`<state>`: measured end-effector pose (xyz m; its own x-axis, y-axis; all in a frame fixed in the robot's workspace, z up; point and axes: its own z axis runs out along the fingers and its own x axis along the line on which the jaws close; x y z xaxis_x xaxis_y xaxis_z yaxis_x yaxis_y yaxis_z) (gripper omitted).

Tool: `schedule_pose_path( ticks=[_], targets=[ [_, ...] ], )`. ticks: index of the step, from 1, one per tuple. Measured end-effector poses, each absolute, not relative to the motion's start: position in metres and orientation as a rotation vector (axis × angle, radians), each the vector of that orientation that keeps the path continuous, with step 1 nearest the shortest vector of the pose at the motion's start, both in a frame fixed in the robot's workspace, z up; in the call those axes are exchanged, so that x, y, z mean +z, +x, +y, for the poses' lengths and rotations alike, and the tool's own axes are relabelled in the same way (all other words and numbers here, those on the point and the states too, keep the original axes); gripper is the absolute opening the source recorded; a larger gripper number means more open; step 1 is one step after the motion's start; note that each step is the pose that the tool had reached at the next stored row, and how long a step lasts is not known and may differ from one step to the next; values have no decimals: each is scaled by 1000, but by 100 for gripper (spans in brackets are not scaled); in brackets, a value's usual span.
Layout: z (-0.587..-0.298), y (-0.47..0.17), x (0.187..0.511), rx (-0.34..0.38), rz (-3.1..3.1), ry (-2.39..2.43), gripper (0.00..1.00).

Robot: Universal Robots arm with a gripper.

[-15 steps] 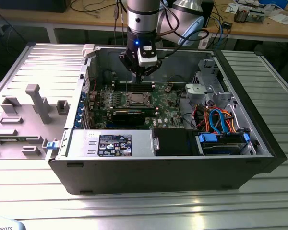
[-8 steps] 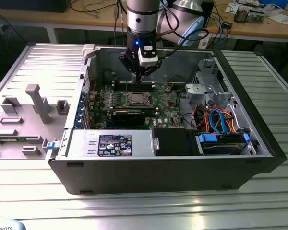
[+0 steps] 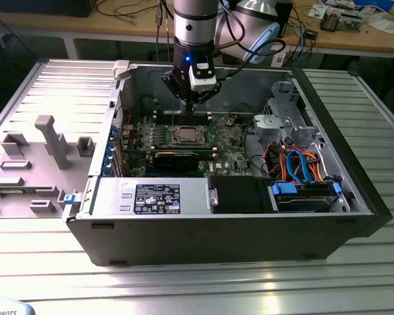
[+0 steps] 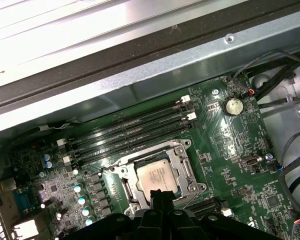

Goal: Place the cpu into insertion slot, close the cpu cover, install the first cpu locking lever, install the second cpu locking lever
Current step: 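Install the first cpu locking lever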

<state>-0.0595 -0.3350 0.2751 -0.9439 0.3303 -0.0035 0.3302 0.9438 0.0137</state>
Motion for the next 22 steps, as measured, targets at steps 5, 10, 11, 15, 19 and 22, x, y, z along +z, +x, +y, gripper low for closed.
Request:
schedule_pose_path(
  ticks=[5,10,11,15,19,22],
  targets=[
    [-335,-60,275,21,3103,452,11],
    [-335,-60,275,21,3121,309,11],
    [-335,-60,275,21,3124,287,11],
    [-335,-60,275,21,3130,213,11],
    [-335,-60,275,21,3131,200,11],
    [-335,-60,275,21,3131,200,11]
  ],
)
